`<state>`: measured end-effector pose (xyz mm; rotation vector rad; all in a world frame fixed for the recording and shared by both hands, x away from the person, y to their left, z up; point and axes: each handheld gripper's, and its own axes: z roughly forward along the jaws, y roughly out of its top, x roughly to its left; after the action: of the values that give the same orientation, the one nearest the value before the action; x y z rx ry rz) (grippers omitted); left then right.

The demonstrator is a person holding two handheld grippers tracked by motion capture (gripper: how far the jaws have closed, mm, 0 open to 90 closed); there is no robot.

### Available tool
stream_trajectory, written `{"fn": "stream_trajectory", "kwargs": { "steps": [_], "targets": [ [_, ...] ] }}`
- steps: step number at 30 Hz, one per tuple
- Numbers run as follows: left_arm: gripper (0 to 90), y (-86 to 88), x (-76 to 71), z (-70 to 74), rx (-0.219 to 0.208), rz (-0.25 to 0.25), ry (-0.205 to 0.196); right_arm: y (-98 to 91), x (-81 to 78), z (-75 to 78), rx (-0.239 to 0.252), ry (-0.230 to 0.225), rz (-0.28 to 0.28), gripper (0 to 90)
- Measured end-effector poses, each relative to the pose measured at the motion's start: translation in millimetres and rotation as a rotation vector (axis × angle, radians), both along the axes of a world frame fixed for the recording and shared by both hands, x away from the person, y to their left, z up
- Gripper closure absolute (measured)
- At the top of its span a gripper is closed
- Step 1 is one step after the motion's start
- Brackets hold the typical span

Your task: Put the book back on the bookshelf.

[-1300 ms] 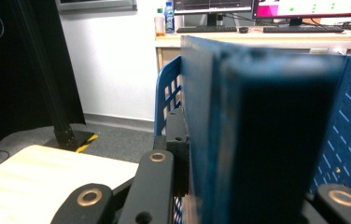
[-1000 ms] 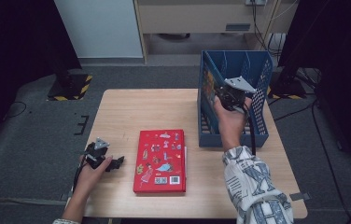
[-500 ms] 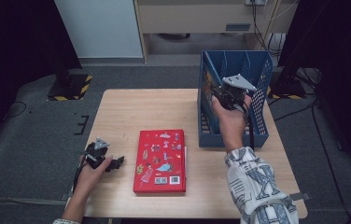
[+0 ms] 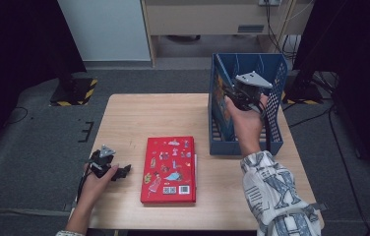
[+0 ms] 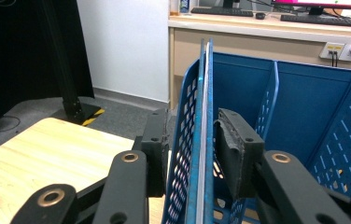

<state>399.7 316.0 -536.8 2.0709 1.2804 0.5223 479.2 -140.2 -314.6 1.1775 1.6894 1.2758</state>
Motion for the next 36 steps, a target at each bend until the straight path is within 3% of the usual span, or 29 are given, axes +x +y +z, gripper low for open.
{"fn": "stream_trajectory", "kwargs": {
  "steps": [36],
  "targets": [
    [0.0, -0.7, 0.3, -0.1, -0.002, 0.001, -0.001, 2.3, 10.5, -2.0, -0.002, 0.067, -0.015, 76.6]
  ]
}}
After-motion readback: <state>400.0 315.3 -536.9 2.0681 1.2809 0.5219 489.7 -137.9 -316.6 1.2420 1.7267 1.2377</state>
